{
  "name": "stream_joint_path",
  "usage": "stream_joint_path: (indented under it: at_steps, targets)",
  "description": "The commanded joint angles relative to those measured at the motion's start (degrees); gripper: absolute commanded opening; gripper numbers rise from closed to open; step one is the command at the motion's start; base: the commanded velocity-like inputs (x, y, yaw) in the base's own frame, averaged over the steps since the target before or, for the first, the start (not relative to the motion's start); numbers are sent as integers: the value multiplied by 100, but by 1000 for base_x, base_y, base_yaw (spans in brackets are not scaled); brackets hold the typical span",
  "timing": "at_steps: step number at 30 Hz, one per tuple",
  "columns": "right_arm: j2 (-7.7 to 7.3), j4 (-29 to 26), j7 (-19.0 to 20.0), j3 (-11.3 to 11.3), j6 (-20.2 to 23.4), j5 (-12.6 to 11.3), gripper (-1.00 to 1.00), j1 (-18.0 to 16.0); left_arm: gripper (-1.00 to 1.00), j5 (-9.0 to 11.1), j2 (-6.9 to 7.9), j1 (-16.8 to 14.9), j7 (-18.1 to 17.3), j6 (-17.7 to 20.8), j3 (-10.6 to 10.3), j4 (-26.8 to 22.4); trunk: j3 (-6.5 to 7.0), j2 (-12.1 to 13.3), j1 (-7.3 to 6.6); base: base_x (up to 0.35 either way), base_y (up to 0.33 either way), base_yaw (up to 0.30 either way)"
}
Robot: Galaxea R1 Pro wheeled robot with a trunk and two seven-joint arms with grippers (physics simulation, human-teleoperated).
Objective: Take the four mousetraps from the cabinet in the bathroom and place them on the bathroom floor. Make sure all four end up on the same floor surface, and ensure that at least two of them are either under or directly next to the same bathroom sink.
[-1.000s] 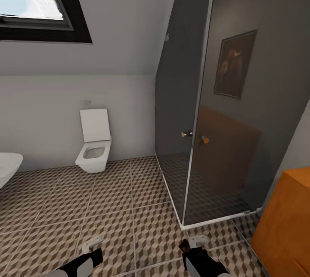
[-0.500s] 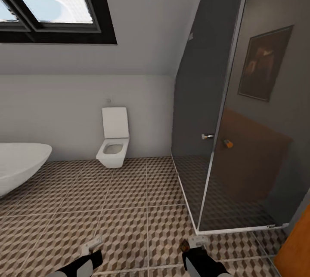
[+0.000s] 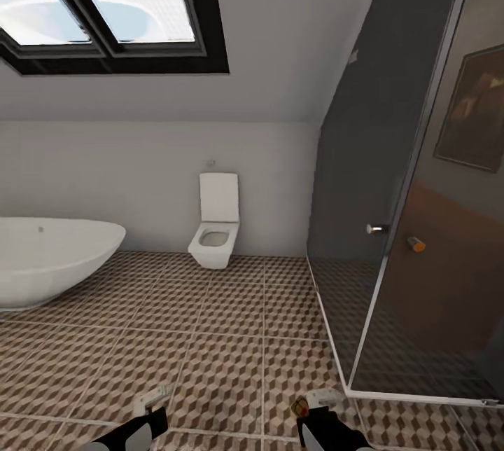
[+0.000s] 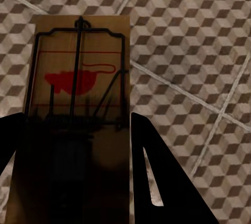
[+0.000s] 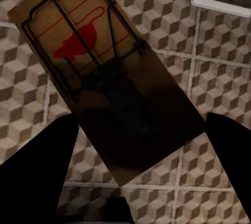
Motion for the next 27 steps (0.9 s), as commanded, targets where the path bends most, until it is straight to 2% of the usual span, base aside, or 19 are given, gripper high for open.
stream_joint_path:
  at_steps: [1, 21, 27]
  targets:
    - [0, -5, 21, 16, 52, 35, -100, -1, -100, 31, 1, -2, 27, -4, -48, -8, -7, -4, 0, 0, 0, 297]
    - [0, 6, 21, 12, 51, 35, -100, -1, -100, 33, -48, -2, 27, -12, -48, -16, -7, -4, 0, 0, 0, 296]
    - [0, 6, 21, 16, 46, 40, -100, -1, -100, 27, -43, -2, 10, -13, -48, -16, -7, -4, 0, 122, 0, 111]
